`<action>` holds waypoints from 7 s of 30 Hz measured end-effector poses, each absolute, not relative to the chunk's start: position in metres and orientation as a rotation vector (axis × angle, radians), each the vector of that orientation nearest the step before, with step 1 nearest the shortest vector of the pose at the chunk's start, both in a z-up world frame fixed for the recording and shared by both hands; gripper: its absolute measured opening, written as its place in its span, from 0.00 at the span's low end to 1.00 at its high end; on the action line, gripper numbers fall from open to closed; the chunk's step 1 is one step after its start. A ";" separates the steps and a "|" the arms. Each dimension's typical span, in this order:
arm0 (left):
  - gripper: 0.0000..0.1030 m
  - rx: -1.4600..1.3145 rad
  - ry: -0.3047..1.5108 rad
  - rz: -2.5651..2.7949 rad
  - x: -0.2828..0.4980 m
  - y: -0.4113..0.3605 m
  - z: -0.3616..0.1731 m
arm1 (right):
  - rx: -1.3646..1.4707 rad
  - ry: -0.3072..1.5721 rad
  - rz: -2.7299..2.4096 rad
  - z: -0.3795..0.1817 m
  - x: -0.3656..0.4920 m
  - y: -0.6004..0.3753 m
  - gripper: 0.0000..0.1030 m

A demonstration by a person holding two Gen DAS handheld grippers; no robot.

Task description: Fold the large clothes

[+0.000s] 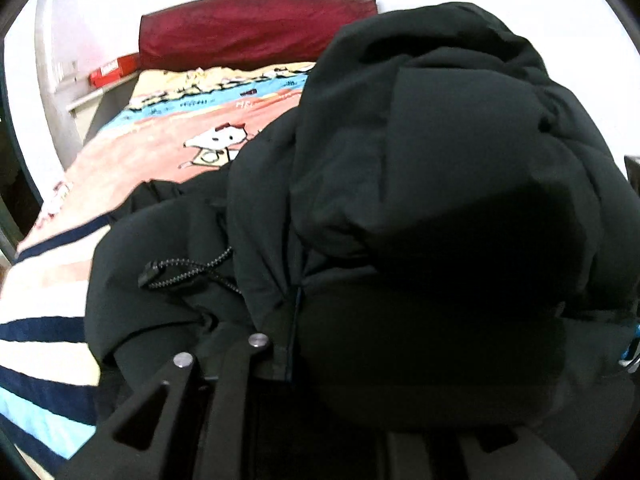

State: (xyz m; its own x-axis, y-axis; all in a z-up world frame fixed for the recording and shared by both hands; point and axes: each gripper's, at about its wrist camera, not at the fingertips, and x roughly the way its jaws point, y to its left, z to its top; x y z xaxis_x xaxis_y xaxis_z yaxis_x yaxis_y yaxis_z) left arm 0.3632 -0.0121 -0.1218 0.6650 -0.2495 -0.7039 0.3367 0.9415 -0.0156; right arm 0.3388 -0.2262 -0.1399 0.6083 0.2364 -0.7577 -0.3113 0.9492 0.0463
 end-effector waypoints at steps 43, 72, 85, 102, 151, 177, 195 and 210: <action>0.53 -0.056 0.720 -0.382 0.452 -0.032 0.001 | 0.060 0.683 0.337 -0.016 0.425 -0.221 0.67; 0.54 0.068 0.877 -0.340 0.350 -0.040 -0.132 | -0.133 0.955 0.316 -0.142 0.336 -0.188 0.69; 0.54 -0.028 0.809 -0.363 0.342 -0.025 -0.082 | -0.096 0.902 0.319 -0.093 0.328 -0.194 0.69; 0.56 -0.013 0.887 -0.272 0.445 -0.046 -0.122 | -0.065 0.910 0.138 -0.133 0.435 -0.204 0.73; 0.57 -0.429 0.866 -0.024 0.057 0.178 -0.077 | 0.156 0.852 -0.013 -0.049 0.066 -0.322 0.86; 0.58 -0.857 0.992 -0.291 0.079 0.181 -0.183 | 0.496 1.142 0.276 -0.146 0.093 -0.326 0.83; 0.46 -0.893 0.957 -0.371 0.078 0.154 -0.182 | 0.591 1.168 0.283 -0.157 0.097 -0.325 0.43; 0.16 -0.817 0.838 -0.424 0.093 0.153 -0.113 | 0.602 0.939 0.361 -0.104 0.102 -0.318 0.17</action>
State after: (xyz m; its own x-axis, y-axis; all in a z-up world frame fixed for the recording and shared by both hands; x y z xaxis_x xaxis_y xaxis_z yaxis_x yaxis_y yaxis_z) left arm 0.0934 0.1527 -0.1131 0.6130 -0.6232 -0.4857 0.0228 0.6284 -0.7776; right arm 0.1017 -0.3180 -0.1039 0.5496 0.5356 -0.6412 -0.0324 0.7806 0.6242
